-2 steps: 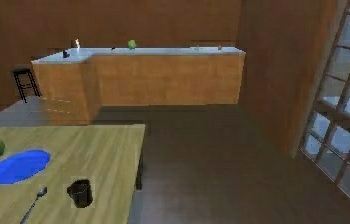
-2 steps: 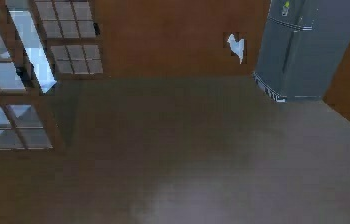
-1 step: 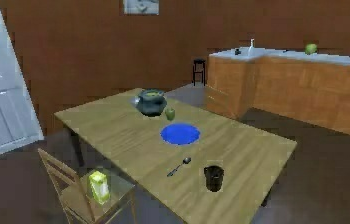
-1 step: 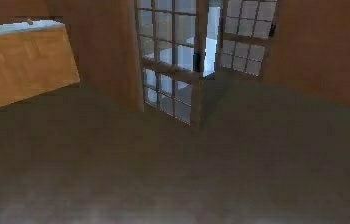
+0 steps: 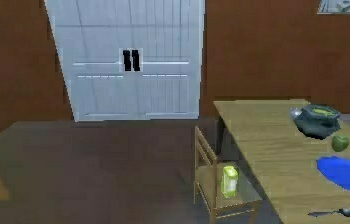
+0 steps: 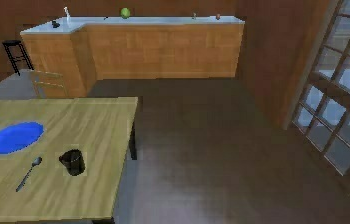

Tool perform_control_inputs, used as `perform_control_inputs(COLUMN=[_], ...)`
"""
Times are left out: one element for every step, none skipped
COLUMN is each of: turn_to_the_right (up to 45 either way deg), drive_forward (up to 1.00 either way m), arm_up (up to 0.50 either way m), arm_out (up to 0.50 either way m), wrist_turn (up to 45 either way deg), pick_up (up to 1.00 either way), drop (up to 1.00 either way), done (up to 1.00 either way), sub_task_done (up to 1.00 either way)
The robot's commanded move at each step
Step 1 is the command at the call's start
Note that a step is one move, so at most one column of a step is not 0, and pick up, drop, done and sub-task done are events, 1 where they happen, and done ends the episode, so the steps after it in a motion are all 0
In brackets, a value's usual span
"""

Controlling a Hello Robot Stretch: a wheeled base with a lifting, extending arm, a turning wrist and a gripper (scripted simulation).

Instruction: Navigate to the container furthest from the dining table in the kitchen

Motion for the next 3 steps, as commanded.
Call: perform_control_inputs(turn_to_the_right=[-33.0, 0.0, 42.0], drive_forward=[0.0, 0.65, 0.0], arm_up=[0.0, 0.0, 0.0], arm_out=[0.0, 0.0, 0.0], wrist_turn=[0.0, 0.0, 0.0], pick_up=[0.0, 0.0, 0.0], drop=[0.0, 0.0, 0.0], done=[0.0, 0.0, 0.0], sub_task_done=[0.0, 0.0, 0.0])
